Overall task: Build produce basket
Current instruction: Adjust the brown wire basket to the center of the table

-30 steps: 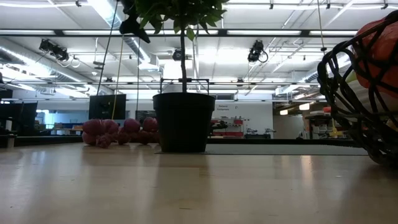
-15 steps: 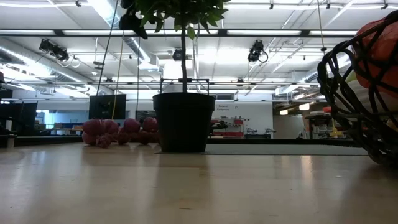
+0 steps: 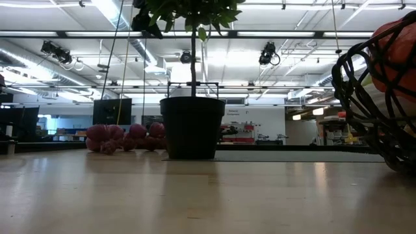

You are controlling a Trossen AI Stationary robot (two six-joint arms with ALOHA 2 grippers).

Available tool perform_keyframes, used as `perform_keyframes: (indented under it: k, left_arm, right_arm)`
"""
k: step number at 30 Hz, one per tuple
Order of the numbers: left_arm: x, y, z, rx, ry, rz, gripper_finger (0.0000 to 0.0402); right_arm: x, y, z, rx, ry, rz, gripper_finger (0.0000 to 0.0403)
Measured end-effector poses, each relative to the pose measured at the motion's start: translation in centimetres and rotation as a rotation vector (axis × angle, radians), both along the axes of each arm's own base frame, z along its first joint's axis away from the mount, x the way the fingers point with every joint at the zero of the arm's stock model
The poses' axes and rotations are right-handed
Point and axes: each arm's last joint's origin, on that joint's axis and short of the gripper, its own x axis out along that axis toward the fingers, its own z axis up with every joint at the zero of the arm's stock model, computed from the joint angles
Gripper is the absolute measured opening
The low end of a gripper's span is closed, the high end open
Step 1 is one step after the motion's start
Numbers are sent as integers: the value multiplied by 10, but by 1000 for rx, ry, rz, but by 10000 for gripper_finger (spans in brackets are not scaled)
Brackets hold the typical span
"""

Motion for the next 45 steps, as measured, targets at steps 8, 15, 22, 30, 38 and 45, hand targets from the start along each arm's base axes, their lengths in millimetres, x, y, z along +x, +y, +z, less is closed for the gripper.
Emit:
perform_keyframes:
  k: [8,15,22,30,38,45]
  left_arm:
    - [2,2,0,6,-9,4,288]
    - [-13,-7,-4,-76,117,21,288]
    - [-49,-32,32,-91,-37,157,288]
    - [-108,-70,64,-110,-220,279,288]
    - [-113,-87,70,-154,-273,253,288]
    - [-102,-94,67,-99,-242,233,288]
  right_arm:
    - [20,-30,0,-30,-27,10,346]
    - [28,-42,0,-61,-49,155,346]
    - [26,-62,10,-95,-105,299,346]
    - [-5,-95,42,-87,-262,301,345]
    - [-33,-108,54,14,-336,434,345]
    - [-52,-111,17,100,-215,437,345]
